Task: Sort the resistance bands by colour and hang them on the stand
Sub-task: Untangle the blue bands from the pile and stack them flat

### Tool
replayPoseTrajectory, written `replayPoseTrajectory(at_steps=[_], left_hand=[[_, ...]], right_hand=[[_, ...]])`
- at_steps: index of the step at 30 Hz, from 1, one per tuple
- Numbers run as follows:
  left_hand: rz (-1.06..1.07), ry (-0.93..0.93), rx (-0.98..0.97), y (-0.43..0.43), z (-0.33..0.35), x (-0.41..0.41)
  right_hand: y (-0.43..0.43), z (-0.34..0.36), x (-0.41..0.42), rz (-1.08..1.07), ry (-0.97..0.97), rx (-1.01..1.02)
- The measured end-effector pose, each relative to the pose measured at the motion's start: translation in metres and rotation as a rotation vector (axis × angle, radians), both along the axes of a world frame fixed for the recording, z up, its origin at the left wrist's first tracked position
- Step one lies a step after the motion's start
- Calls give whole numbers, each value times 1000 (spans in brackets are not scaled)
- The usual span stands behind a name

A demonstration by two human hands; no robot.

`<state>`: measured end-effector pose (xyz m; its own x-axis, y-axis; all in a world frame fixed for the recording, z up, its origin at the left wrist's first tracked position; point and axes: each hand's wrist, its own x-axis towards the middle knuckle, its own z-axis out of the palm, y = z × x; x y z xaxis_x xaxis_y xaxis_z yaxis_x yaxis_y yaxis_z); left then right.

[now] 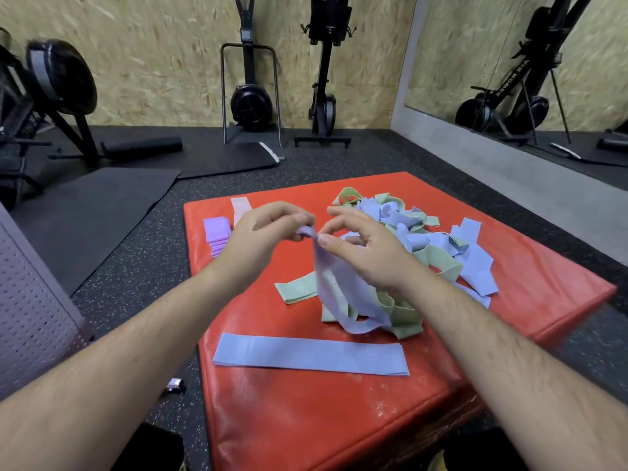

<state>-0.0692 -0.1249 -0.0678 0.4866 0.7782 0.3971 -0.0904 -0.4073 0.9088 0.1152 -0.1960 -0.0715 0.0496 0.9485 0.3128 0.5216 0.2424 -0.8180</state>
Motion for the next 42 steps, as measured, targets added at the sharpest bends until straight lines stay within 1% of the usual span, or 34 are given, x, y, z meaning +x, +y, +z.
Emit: replayPoseTrajectory(at_steps=[4, 7, 10, 12, 17, 20, 25, 31, 34, 38, 42], left_hand=[[-11, 50, 72, 0, 1, -2], [-39, 113, 119, 0, -2, -1], [38, 143, 179, 3, -4, -2], [73, 143, 139, 5, -5, -4], [192, 274, 155, 14, -11, -8], [226, 249, 88, 15, -9, -10], [278, 187, -16, 17, -7, -16], [345, 183, -129, 32, -15, -38], [349, 220, -183, 36, -23, -50], [328, 309, -238, 35, -36, -69], [283, 442, -262, 24, -49, -82]], right_hand=[[6, -4, -4, 116, 280, -50], [13, -11, -12, 123, 325, -93], [18, -17, -18, 108, 277, -121], [20, -19, -20, 84, 229, -114], [23, -20, -22, 56, 138, -99], [24, -19, -16, 56, 67, -110], [19, -16, 2, 81, -27, -209], [-1, -7, 32, 46, -202, -328], [-16, -6, 50, 16, -292, -409], [-38, -10, 73, -8, -266, -492], [-55, -23, 84, 24, -216, -552]])
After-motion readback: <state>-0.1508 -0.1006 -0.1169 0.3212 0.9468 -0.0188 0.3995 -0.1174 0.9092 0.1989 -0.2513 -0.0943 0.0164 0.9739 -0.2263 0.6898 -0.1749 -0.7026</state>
